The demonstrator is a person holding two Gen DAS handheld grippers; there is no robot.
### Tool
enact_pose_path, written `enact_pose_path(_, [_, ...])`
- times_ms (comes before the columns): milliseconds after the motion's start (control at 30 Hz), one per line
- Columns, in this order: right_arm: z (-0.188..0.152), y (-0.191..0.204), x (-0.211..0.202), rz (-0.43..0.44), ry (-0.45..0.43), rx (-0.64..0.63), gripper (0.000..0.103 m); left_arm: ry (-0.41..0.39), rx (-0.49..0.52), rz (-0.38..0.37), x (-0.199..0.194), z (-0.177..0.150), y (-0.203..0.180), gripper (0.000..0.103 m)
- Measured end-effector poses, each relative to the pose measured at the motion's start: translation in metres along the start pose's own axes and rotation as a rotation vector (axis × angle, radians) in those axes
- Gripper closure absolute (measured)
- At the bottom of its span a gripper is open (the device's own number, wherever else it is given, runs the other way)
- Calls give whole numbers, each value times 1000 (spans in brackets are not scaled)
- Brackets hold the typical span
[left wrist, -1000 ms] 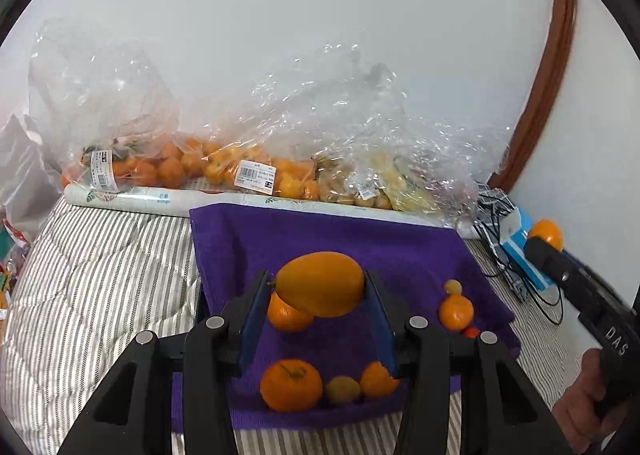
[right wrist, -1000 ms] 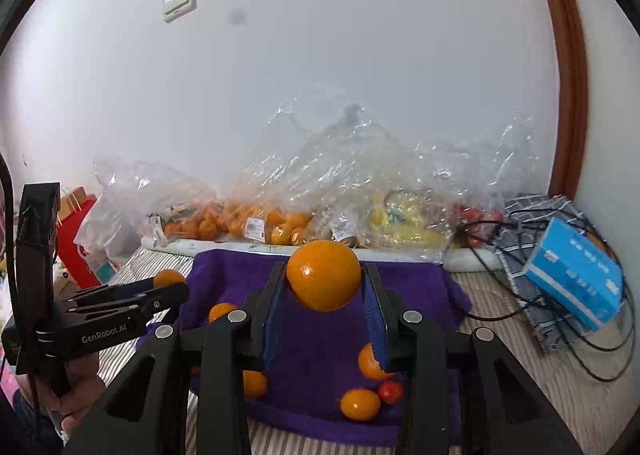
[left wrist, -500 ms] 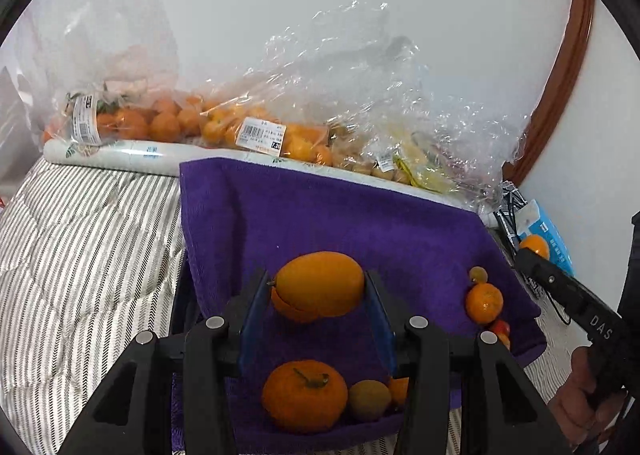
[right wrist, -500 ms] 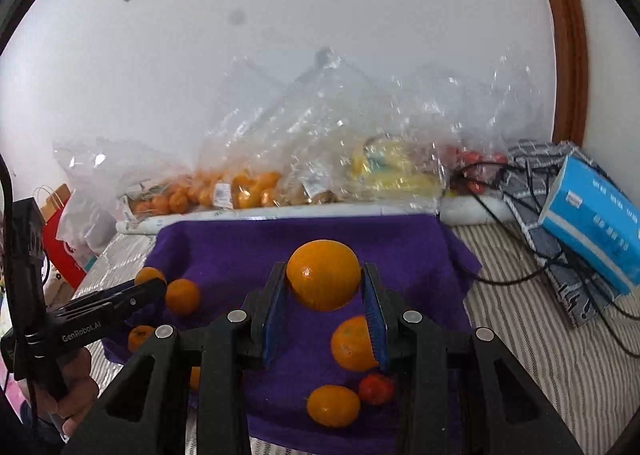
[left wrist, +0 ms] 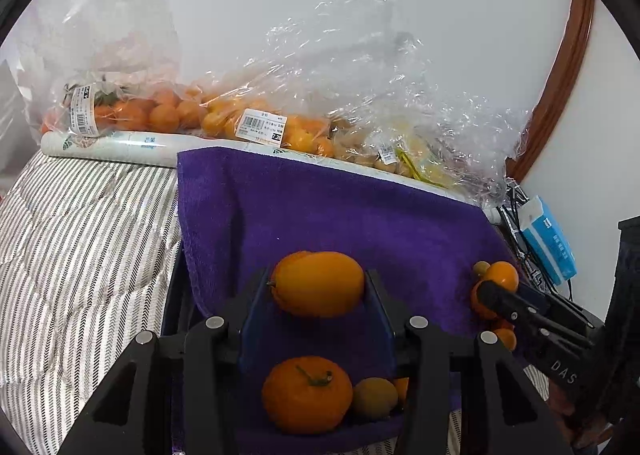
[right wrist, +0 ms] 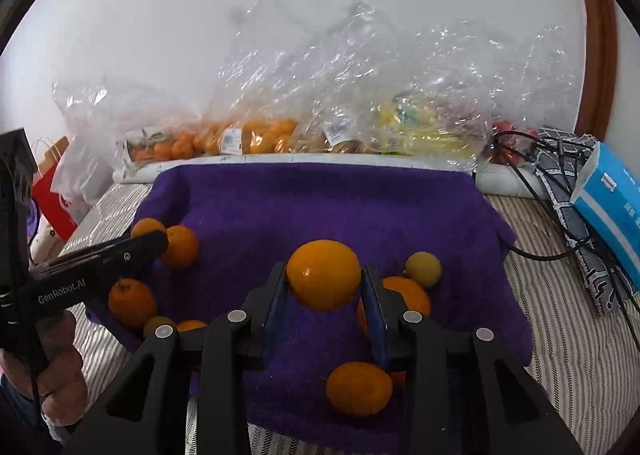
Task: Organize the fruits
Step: 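Lower both held oranges onto the purple towel, then open both tools to release the oranges onto the towel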
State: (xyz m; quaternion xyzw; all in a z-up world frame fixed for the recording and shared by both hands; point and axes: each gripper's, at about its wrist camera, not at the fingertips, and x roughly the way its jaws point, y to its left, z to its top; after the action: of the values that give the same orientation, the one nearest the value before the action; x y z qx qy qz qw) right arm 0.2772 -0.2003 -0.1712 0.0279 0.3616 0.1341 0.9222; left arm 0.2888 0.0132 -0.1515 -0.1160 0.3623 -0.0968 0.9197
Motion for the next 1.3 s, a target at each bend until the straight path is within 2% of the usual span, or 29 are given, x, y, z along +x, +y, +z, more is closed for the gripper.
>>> enact_pose_path(633, [-4, 1, 5, -16, 21, -19, 66, -5, 6, -4, 0, -1, -1, 58])
enact_pose_path(967, [-2, -1, -3, -10, -16, -8, 66, -8, 4, -6, 0, -1, 0, 57])
enact_pose_path(1200, [1, -5, -10, -3, -41, 20, 58, -17, -7, -15, 0, -1, 2, 57])
enact_pose_path(1300, [2, -6, -13, -3, -57, 31, 50, -21, -11, -19, -3, 1, 2, 51])
